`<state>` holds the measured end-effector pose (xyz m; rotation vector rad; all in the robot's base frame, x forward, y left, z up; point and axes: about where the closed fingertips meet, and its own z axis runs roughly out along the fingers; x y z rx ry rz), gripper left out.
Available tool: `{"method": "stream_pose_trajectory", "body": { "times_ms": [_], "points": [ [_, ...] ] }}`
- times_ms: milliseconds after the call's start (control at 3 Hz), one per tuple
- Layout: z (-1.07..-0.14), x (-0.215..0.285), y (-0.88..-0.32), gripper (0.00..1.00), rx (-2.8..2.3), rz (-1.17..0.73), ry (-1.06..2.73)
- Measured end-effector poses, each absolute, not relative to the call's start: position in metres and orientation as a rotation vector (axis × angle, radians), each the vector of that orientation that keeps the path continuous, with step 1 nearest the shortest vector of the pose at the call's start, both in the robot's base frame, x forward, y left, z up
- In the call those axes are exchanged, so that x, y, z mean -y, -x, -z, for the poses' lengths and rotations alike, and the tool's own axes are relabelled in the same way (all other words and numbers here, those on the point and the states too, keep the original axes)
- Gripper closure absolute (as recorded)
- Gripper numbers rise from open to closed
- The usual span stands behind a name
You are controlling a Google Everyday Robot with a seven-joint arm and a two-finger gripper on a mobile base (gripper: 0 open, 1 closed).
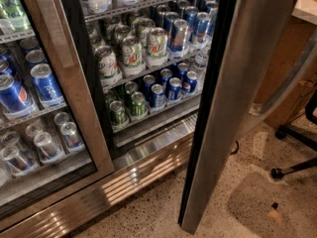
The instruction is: Open right fridge door
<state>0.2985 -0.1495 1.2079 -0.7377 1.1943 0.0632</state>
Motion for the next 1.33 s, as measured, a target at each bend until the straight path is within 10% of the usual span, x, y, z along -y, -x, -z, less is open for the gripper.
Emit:
{"method": "stream_pose_trajectory", "body": {
  "times_ms": [333,1333],
  "points": [
    [-1.249,0.268,-0.27,0.0,-1.197,0.244,0.625],
    [-1.287,0.246,-0.26,0.0,-1.139,0.314,0.646]
  ]
}}
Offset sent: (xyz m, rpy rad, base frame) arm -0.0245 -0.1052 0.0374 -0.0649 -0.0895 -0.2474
